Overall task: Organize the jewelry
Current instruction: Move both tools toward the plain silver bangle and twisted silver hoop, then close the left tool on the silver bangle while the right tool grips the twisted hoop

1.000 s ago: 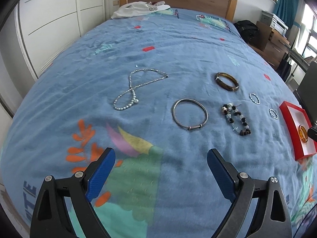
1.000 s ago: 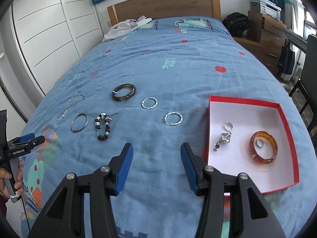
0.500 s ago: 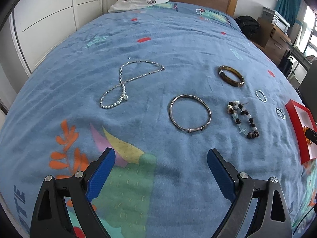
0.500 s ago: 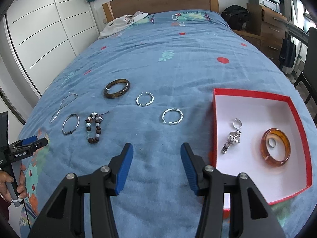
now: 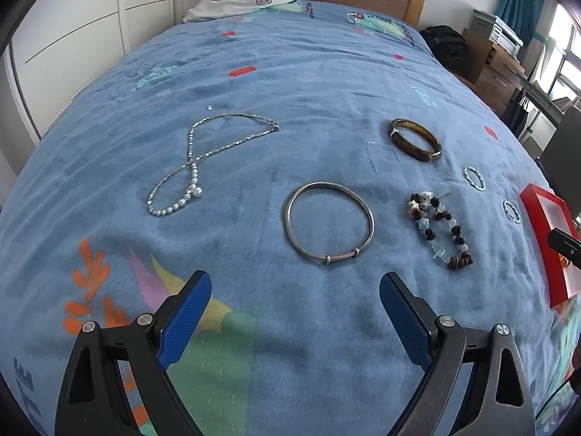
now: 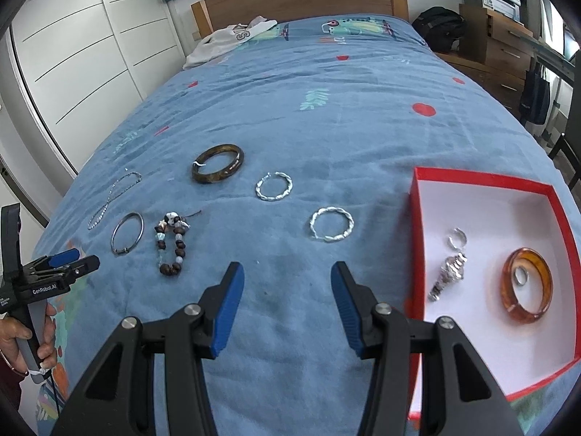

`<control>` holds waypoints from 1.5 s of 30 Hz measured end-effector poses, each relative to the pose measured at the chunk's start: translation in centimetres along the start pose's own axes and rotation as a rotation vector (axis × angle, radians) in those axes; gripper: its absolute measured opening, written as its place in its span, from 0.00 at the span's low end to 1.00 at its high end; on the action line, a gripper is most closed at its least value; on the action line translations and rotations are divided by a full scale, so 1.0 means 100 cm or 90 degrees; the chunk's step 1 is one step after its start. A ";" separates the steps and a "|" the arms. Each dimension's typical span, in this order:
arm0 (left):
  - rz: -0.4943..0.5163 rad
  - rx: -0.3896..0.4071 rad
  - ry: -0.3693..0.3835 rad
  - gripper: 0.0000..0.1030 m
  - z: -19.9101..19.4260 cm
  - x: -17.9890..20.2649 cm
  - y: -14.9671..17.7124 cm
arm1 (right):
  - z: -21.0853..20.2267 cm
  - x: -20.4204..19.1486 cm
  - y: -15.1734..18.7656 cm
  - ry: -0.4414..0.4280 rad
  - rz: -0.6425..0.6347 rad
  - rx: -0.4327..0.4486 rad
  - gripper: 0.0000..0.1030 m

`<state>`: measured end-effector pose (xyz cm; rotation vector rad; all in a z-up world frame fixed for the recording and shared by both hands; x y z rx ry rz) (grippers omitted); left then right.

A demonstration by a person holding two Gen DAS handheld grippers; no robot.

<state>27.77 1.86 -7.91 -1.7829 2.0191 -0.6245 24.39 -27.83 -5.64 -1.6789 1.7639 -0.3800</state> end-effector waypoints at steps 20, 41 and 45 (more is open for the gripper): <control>0.013 -0.007 0.006 0.90 0.031 0.013 -0.014 | 0.040 -0.012 -0.033 -0.021 -0.020 -0.002 0.47; 0.029 -0.011 -0.008 0.94 0.061 0.028 -0.024 | 0.116 -0.010 -0.060 -0.013 -0.021 -0.049 0.47; 0.030 -0.006 -0.013 0.93 0.064 0.029 -0.025 | 0.120 -0.005 -0.062 -0.007 -0.014 -0.050 0.48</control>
Point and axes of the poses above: each gripper's, at about its wrist camera, not at the fingertips, and z roughly the way its jaws point, x to its right, y to its underside, the point moved 5 cm from there along z, roughly the way its jaws point, and after that the axes turned 6 degrees about -y, right-handed, at the moved point
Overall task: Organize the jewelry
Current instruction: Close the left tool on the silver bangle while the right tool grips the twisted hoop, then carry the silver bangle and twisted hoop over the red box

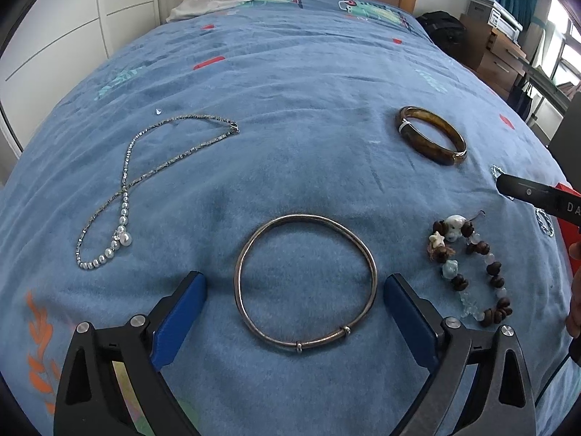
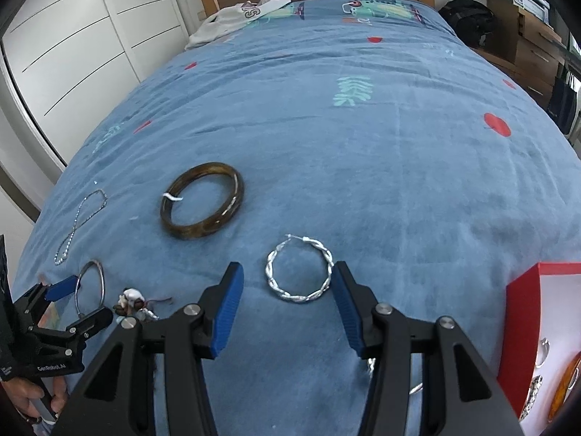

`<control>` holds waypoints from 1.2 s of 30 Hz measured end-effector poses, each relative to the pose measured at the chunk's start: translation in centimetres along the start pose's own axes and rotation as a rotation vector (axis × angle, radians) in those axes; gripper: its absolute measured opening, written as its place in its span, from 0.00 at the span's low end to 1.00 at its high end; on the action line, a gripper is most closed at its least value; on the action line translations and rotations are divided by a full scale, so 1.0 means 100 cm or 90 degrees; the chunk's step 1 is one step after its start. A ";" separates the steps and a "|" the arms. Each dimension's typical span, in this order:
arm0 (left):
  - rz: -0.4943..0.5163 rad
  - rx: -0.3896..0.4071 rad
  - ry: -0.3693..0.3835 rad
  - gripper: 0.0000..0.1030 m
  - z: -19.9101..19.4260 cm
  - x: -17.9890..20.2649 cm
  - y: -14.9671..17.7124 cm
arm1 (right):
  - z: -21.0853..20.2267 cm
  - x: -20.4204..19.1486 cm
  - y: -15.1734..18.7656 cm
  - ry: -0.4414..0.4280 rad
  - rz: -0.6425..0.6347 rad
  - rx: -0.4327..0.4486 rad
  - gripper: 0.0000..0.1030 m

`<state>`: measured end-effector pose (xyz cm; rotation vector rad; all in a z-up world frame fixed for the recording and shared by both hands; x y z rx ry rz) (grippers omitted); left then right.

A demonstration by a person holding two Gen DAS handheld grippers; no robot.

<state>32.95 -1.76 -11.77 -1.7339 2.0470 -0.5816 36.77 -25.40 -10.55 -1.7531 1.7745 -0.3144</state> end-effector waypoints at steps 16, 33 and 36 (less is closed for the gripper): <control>-0.036 0.024 0.004 0.69 -0.013 -0.011 -0.004 | -0.001 -0.013 0.000 0.000 -0.035 0.005 0.38; 0.006 0.074 0.017 0.69 -0.093 0.026 -0.016 | -0.117 -0.024 0.010 -0.023 -0.051 0.079 0.38; 0.018 0.075 0.048 0.69 -0.104 0.057 -0.018 | -0.141 -0.002 0.014 -0.003 -0.044 0.087 0.38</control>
Point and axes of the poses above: each gripper's, at about its wrist camera, not at the fingertips, and z roughly the way its jaws point, x to its right, y to its underside, the point moved 5 cm from there along z, roughly the way its jaws point, and after that the axes turned 6 degrees about -y, right-handed, at the moved point
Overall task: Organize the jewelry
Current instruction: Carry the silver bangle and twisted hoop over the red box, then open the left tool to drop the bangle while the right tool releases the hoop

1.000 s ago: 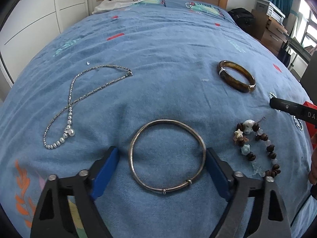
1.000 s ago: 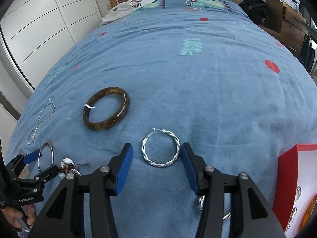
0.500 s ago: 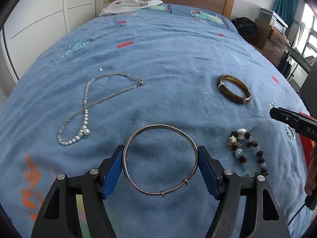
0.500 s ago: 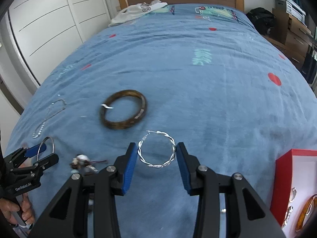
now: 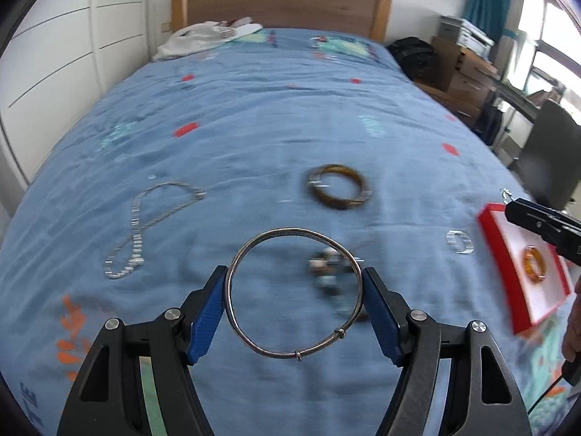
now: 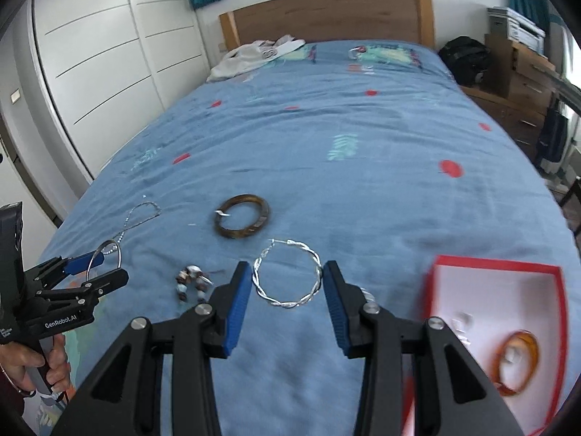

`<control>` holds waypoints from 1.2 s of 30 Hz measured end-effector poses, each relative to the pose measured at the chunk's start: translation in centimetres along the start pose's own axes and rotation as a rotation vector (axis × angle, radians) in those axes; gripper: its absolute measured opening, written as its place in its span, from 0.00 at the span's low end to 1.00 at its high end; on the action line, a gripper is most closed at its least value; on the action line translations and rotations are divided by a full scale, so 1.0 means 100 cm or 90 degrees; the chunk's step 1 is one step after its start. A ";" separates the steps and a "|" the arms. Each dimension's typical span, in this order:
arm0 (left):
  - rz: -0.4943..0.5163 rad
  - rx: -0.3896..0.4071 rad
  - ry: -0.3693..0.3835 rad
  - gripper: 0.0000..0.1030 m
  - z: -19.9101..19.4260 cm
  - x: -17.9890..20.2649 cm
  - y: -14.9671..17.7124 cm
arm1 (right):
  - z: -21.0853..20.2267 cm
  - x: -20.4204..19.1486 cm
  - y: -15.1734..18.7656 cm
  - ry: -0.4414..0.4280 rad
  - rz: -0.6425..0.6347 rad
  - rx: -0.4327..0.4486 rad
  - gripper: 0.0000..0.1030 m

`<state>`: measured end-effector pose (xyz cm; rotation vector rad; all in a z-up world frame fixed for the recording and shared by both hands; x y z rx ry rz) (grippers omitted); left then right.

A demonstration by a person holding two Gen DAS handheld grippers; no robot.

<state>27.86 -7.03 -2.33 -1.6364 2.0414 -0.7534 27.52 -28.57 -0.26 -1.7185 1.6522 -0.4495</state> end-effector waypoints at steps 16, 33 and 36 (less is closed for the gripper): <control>0.124 -0.003 0.164 0.69 0.012 0.215 -0.029 | -0.057 0.176 0.033 0.103 0.032 -0.057 0.38; 0.194 -0.085 0.219 0.69 0.075 0.325 -0.014 | -0.015 0.237 0.056 0.055 -0.008 -0.149 0.38; 0.207 -0.082 0.217 0.69 0.079 0.330 -0.015 | -0.010 0.241 0.057 0.055 -0.017 -0.161 0.38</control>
Point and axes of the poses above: each gripper's, at about its wrist camera, not at the fingertips, and z roughly the way its jaws point, x to its right, y to its underside, the point moved 5 cm from there along z, roughly the way its jaws point, and after that the axes turned 6 degrees about -y, right-handed, at the moved point
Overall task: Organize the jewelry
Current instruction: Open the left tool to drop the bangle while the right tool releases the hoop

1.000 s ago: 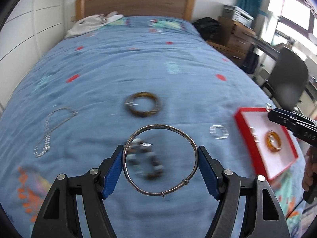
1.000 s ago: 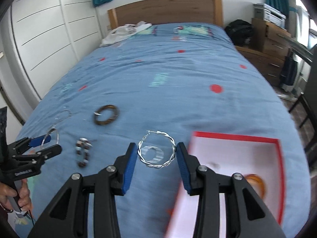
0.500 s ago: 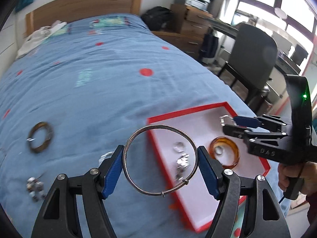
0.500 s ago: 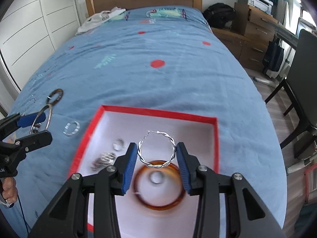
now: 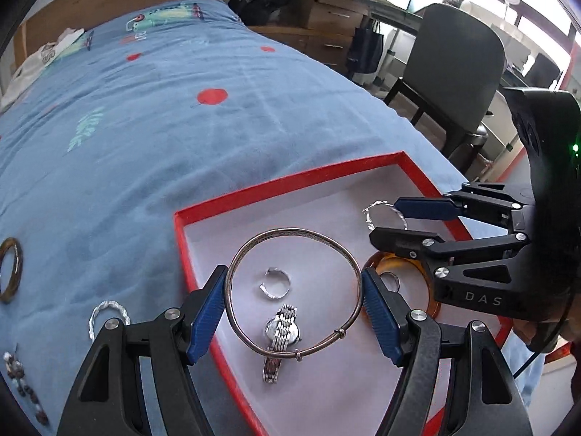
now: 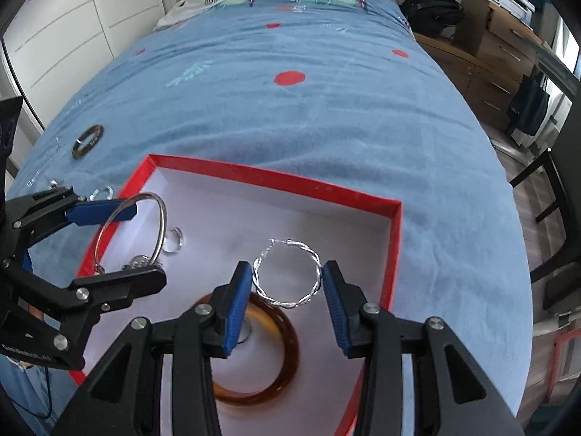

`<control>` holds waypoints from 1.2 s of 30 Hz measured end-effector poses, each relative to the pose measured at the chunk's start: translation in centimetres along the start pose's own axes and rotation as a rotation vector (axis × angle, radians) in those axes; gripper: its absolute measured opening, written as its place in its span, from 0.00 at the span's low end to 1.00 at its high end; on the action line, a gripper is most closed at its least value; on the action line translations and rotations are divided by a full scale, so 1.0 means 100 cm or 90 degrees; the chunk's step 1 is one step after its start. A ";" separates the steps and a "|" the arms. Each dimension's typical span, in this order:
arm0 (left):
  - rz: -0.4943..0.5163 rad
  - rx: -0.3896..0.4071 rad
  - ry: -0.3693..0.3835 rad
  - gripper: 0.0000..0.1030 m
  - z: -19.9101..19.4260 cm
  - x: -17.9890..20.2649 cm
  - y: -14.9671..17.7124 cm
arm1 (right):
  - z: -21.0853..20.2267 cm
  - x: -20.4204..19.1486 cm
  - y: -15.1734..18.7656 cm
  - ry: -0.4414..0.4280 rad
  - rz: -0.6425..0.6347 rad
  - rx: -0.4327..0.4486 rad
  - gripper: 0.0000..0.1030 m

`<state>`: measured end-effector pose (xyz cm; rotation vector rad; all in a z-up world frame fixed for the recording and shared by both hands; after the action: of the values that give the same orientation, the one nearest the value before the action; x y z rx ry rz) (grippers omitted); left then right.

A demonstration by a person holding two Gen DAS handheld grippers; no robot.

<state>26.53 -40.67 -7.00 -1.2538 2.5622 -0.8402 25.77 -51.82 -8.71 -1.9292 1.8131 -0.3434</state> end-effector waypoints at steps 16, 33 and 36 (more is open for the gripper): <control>0.019 -0.072 -0.069 0.69 0.037 -0.002 -0.019 | 0.016 -0.004 0.004 0.026 -0.092 -0.074 0.38; 0.025 -0.085 -0.087 0.70 0.040 -0.003 -0.018 | 0.002 -0.020 0.016 0.016 -0.143 -0.092 0.40; 0.027 -0.092 -0.094 0.70 0.043 -0.003 -0.019 | -0.003 -0.019 0.019 0.017 -0.141 -0.096 0.40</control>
<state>29.56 -43.15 -9.53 -1.2441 2.5591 -0.5403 23.83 -50.06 -9.15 -2.2473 1.6872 -0.3123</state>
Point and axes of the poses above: each gripper's, at about its wrist camera, not at the fingertips, and z roughly the way its jaws point, x to its right, y to its underside, the point moved 5 cm from there along z, roughly the way its jaws point, and after that the axes turned 6 degrees about -y, right-handed, at the moved point
